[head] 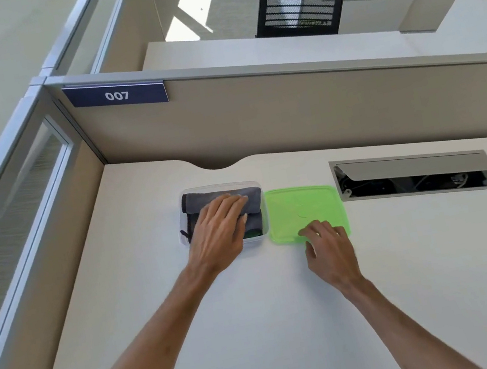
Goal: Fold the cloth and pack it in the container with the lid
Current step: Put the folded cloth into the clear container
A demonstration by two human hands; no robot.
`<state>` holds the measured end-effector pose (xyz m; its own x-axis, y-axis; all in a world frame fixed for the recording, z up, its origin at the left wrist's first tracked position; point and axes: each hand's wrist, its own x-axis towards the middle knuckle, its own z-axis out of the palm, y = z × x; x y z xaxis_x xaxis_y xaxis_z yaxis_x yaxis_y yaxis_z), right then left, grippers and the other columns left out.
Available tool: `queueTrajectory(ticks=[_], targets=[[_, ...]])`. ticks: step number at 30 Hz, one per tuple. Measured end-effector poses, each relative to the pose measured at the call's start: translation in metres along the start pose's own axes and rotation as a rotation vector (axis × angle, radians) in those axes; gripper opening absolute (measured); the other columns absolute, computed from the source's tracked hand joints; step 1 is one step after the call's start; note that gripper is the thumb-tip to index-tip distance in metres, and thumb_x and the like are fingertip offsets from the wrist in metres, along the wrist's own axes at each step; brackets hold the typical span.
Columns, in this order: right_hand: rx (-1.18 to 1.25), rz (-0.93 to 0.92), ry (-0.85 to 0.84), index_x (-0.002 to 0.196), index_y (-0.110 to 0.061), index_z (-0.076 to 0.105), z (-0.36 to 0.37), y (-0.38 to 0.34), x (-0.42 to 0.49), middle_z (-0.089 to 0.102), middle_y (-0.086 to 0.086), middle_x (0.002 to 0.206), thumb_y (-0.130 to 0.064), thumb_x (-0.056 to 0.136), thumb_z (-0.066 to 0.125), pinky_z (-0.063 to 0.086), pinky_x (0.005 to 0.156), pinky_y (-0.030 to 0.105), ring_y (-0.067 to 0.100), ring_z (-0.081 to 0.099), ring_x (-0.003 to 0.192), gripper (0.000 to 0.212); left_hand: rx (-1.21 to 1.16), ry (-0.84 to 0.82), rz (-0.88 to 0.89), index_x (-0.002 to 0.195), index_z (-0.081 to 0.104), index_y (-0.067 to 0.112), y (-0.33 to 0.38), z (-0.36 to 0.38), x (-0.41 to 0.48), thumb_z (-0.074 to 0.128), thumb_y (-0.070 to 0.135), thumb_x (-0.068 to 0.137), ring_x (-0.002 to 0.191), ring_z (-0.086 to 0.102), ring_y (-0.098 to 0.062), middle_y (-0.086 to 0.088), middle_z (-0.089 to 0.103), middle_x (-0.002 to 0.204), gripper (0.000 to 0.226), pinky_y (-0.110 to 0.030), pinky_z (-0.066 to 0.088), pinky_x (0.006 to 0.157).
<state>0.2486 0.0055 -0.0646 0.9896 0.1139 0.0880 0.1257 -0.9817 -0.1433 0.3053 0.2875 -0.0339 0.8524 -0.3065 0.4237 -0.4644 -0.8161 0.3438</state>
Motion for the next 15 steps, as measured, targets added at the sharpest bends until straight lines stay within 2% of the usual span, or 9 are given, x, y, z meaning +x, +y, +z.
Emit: queueTrajectory(ticks=[3, 9, 12, 15], targets=[[-0.052, -0.044, -0.029, 0.115, -0.018, 0.076, 0.002, 0.005, -0.006, 0.072, 0.001, 0.115, -0.014, 0.091, 0.074, 0.053, 0.089, 0.045, 0.029, 0.069, 0.108, 0.024, -0.013, -0.007, 0.086, 0.146, 0.067, 0.015, 0.02, 0.013, -0.011, 0.062, 0.018, 0.108, 0.139, 0.061, -0.025, 0.002, 0.069, 0.143, 0.039, -0.04, 0.049, 0.116], [-0.071, -0.042, -0.076, 0.121, -0.019, 0.073, -0.003, 0.003, -0.005, 0.071, -0.001, 0.121, -0.016, 0.101, 0.065, 0.05, 0.095, 0.045, 0.028, 0.067, 0.116, 0.022, -0.026, -0.066, 0.156, 0.148, 0.067, 0.015, 0.041, 0.024, -0.025, 0.063, 0.01, 0.103, 0.139, 0.06, -0.026, 0.0, 0.069, 0.142, 0.045, -0.041, 0.049, 0.117], [-0.083, -0.056, -0.081, 0.119, -0.02, 0.074, -0.004, 0.004, -0.009, 0.071, -0.002, 0.118, -0.013, 0.102, 0.062, 0.049, 0.093, 0.043, 0.026, 0.067, 0.113, 0.023, -0.021, -0.077, 0.147, 0.146, 0.067, 0.016, 0.048, 0.022, -0.03, 0.065, 0.007, 0.098, 0.13, 0.063, -0.025, 0.002, 0.069, 0.139, 0.049, -0.038, 0.051, 0.107], [-0.094, -0.091, -0.061, 0.111, -0.018, 0.076, -0.003, 0.005, -0.016, 0.073, 0.0, 0.109, -0.009, 0.096, 0.068, 0.052, 0.085, 0.045, 0.028, 0.07, 0.104, 0.019, -0.011, -0.094, 0.143, 0.143, 0.069, 0.017, 0.056, 0.022, -0.035, 0.066, 0.006, 0.096, 0.114, 0.065, -0.026, 0.003, 0.071, 0.134, 0.048, -0.039, 0.052, 0.092]])
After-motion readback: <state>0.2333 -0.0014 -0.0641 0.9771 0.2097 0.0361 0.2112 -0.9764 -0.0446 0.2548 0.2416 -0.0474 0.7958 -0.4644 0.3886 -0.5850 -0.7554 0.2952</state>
